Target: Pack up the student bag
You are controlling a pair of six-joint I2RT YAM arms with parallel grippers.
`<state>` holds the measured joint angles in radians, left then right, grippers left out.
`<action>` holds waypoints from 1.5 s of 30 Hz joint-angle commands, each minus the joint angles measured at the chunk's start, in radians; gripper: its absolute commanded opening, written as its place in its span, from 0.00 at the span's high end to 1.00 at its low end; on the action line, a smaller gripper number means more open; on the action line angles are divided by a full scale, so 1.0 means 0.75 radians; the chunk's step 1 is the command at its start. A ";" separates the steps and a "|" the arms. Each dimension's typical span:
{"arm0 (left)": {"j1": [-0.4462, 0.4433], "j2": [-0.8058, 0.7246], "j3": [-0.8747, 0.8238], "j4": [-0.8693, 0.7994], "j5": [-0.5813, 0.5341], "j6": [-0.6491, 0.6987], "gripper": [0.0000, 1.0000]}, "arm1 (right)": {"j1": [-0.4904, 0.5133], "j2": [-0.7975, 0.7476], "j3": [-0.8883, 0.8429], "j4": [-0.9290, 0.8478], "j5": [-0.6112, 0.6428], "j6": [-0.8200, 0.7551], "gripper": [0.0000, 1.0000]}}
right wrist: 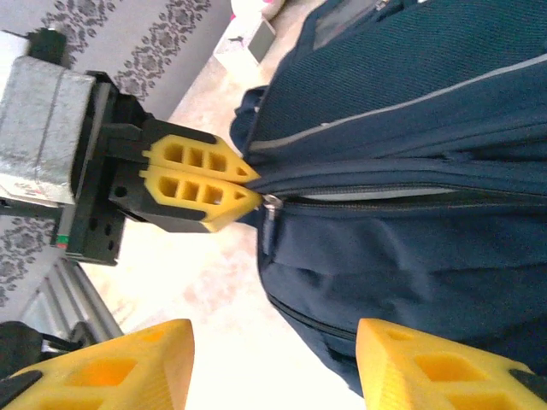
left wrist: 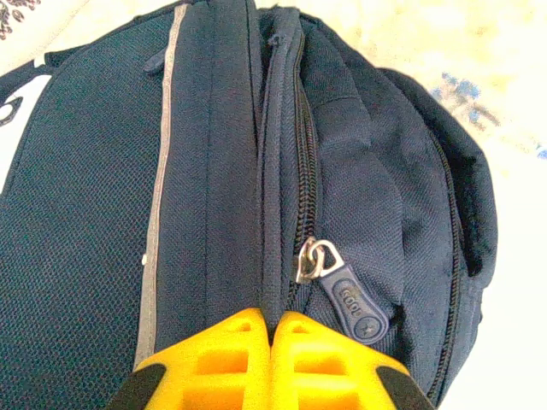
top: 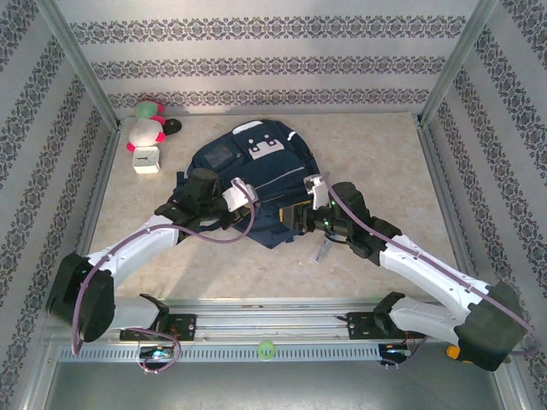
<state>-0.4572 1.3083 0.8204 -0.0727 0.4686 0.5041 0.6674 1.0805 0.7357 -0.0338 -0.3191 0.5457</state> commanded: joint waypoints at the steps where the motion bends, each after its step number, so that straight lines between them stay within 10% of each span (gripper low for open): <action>1: 0.002 -0.007 0.076 -0.008 0.116 -0.217 1.00 | 0.048 0.057 0.069 -0.020 0.009 0.134 0.48; 20: 0.003 0.114 0.150 0.028 0.258 -0.402 1.00 | 0.135 0.416 0.189 0.066 0.144 0.463 0.62; 45: 0.004 0.097 0.109 -0.042 0.155 -0.340 1.00 | 0.076 0.440 0.305 -0.269 0.481 0.244 0.98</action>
<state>-0.4572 1.3991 0.8906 -0.0978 0.5941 0.2295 0.7498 1.4220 0.9382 -0.1627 -0.0376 0.7586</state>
